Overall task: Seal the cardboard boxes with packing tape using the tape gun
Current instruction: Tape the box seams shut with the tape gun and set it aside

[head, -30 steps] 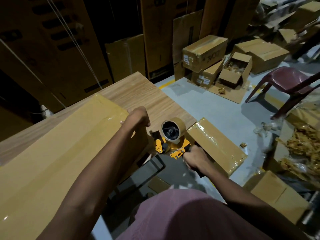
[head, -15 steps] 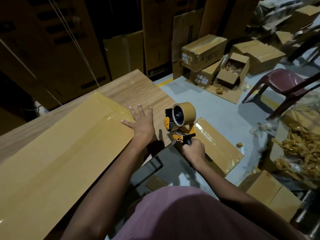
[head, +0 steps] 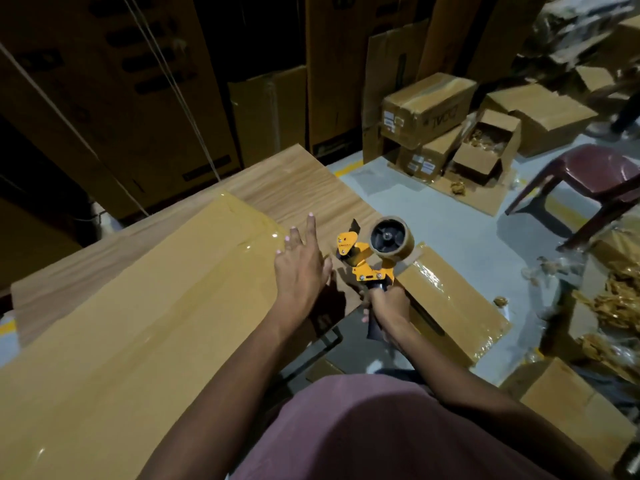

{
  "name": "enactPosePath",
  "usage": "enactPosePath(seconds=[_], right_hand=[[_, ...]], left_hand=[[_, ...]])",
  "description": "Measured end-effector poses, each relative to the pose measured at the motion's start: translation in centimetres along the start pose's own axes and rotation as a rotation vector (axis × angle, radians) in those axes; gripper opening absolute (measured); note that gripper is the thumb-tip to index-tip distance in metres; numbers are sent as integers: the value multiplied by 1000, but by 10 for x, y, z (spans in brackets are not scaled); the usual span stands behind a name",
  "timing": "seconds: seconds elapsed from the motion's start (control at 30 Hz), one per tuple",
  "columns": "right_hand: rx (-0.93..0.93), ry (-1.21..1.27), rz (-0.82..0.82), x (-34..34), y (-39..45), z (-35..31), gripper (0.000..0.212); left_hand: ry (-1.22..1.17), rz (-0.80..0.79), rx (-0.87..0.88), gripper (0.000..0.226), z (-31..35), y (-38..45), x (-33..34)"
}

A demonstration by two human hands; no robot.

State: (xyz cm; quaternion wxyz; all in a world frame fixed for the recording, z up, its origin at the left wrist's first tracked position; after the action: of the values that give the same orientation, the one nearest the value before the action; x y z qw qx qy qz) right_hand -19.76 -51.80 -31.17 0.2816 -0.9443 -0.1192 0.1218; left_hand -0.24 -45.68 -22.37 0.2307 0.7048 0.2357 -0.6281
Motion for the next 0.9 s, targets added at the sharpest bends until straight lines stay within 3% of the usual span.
enactPosePath(seconds=[0.1, 0.17, 0.3, 0.37, 0.47, 0.57, 0.63, 0.7, 0.73, 0.83, 0.9], right_hand=[[143, 211, -68, 19, 36, 5, 26], [256, 354, -145, 37, 57, 9, 23], [335, 351, -216, 51, 81, 7, 13], [339, 310, -280, 58, 111, 14, 17], [355, 88, -350, 62, 126, 7, 44], [309, -47, -376, 62, 120, -2, 21], [289, -167, -378, 63, 110, -4, 43], [178, -352, -269, 55, 105, -16, 81], [88, -469, -237, 53, 98, -31, 89], [-243, -420, -447, 77, 63, -84, 71], [-363, -313, -663, 95, 39, -102, 54]], left_hand=[[-12, -19, -41, 103, 1, 4, -1], [4, -29, -79, 106, 1, 7, -2], [52, -30, -138, 111, 2, 5, -11], [48, -20, -185, 102, 0, 6, -20], [-58, 9, -359, 81, -16, 4, -28], [-262, 85, -521, 63, -37, -4, -22], [-352, 172, -555, 54, -47, -10, -15], [-402, 230, -542, 50, -52, -15, -8], [-434, 238, -529, 51, -52, -18, -4], [-419, 204, -507, 52, -42, -20, -1], [-213, 81, -439, 45, -31, -14, 0]])
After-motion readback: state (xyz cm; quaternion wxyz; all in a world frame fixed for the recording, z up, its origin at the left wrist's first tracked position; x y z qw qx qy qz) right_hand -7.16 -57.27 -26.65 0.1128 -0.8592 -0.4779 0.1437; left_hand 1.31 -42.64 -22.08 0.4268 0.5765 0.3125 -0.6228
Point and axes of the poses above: each hand's wrist, its own y-axis towards the middle knuckle, its own x-axis out of the palm, z = x × y, the point moved 8 cm from there along y, towards the middle knuckle, and after that the axes turned 11 degrees about y, right-handed, at the moved point
